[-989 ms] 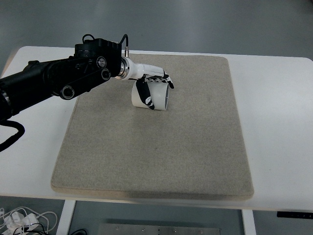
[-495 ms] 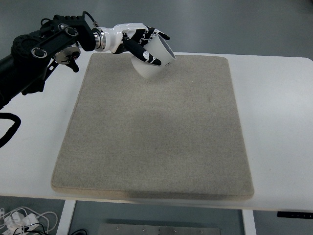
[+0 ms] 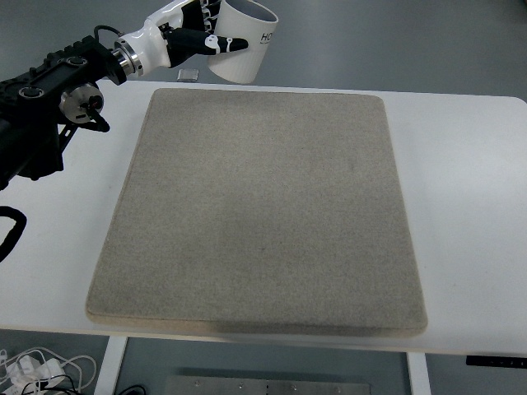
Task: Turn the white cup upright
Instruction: 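Lift the cup with the left hand and rotate it upright, then lower the upright cup onto the mat with the left hand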
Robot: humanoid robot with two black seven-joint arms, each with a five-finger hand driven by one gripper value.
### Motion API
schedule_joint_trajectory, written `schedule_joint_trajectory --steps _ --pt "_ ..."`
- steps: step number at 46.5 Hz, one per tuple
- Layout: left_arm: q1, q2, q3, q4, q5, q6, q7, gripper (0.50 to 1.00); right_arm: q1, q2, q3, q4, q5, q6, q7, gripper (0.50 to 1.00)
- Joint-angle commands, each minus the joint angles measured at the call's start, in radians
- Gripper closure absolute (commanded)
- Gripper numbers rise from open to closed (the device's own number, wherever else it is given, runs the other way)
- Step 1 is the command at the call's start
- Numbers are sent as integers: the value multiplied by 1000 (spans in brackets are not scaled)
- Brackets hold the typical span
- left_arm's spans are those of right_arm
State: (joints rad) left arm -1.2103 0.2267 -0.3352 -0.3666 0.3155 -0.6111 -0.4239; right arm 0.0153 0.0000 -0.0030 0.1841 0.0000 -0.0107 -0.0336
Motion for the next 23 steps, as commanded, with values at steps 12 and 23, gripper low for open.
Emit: schedule_joint_trajectory --steps 12,23 --pt "150 -13 -45 2 11 5 -187 917 0 0 0 0 0 0 0 548" --pt "204 -50 -35 14 16 36 -187 881 0 0 0 0 0 0 0 548"
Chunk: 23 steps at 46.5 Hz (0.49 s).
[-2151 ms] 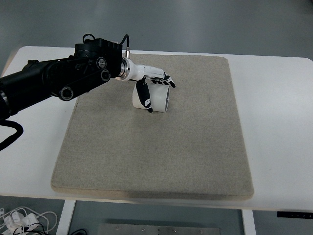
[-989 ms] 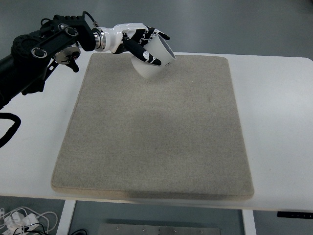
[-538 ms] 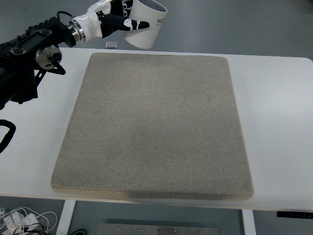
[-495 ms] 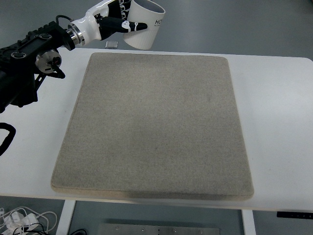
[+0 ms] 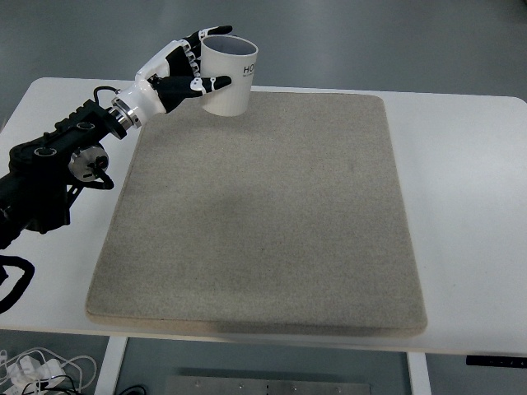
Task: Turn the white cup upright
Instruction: 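Lower the upright cup onto the mat with the left hand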
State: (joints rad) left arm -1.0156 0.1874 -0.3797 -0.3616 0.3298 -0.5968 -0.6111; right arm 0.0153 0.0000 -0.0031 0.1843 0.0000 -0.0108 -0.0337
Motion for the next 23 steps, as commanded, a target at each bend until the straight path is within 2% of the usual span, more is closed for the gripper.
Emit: schedule_joint_trajectory --steps 1,12,23 --pt "12 -16 12 10 2 26 0 879 0 0 0 0 0 0 0 548" --pt "26 -29 15 10 15 52 0 847 0 0 0 0 0 0 0 548" --pt "29 -49 15 9 52 175 0 836 0 0 0 1 0 0 1 548"
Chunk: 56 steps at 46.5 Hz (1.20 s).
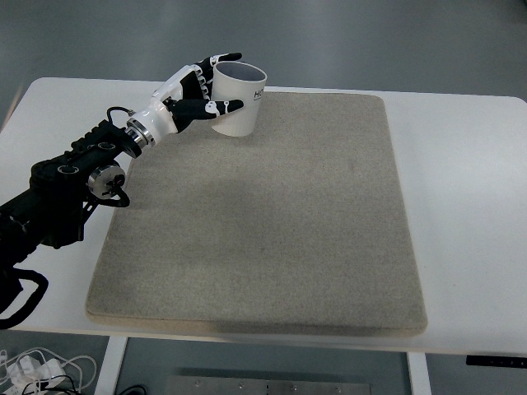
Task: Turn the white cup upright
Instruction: 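Lower the upright cup onto the mat with the left hand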
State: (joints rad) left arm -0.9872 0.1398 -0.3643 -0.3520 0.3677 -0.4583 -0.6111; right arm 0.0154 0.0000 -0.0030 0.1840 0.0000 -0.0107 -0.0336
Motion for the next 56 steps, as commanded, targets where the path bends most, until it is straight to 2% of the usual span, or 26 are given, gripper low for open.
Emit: schedule_joint_trajectory --steps 1,15,20,30,40,43,45,52,56 --pt "1 -2 -1 -1 22 50 0 836 0 0 0 0 0 0 1 548" --pt "39 -49 4 -10 111 176 0 829 0 0 0 0 0 0 0 548" --pt "42 -51 2 -12 111 178 0 819 0 0 0 0 0 0 0 548" --pt "71 -66 7 -12 112 191 0 754 0 0 0 0 0 0 0 548" --pt "87 -75 8 -12 114 222 0 724 0 0 0 0 0 0 0 548" --pt "88 -77 7 -12 112 227 0 680 0 0 0 0 0 0 0 548" --pt "91 -78 7 -12 112 230 0 671 0 0 0 0 0 0 0 548" --pt "91 -78 5 -13 111 230 0 557 0 0 0 0 0 0 0 548" --pt "93 -78 7 -15 111 230 0 549 0 0 0 0 0 0 0 548"
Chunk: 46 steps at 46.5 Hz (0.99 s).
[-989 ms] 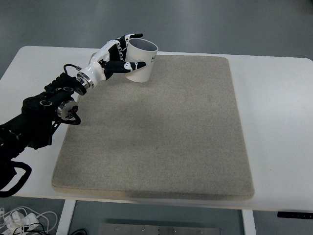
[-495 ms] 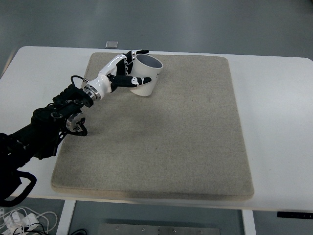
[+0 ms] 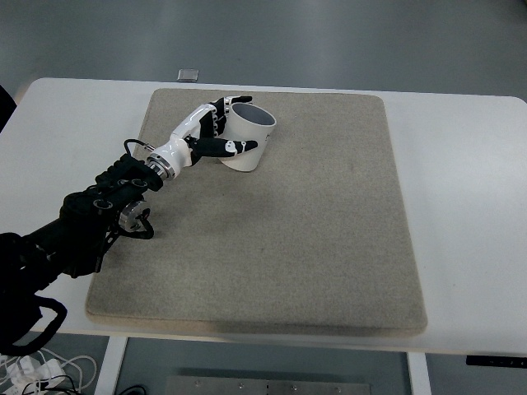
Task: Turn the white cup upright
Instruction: 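Lower the upright cup onto the mat with the left hand, then open the left hand fingers to release the cup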
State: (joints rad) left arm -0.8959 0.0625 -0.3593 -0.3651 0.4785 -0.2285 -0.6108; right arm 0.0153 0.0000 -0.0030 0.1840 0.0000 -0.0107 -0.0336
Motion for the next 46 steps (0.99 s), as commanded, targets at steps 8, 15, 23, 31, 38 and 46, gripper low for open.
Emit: schedule_joint_trajectory --steps 8,15,23,31,38,46 --pt "2 0 2 -15 0 0 0 514 0 0 0 0 0 0 0 548" --pt "3 0 0 -24 0 0 0 506 0 0 0 0 0 0 0 548" --pt "5 10 -10 -26 0 -2 0 504 0 0 0 0 0 0 0 548" --pt "3 39 -16 -57 -11 -5 0 504 0 0 0 0 0 0 1 548" --pt "6 88 -20 -133 -11 -6 0 504 0 0 0 0 0 0 0 548" --pt "5 111 -50 -178 -11 -8 0 504 0 0 0 0 0 0 0 548"
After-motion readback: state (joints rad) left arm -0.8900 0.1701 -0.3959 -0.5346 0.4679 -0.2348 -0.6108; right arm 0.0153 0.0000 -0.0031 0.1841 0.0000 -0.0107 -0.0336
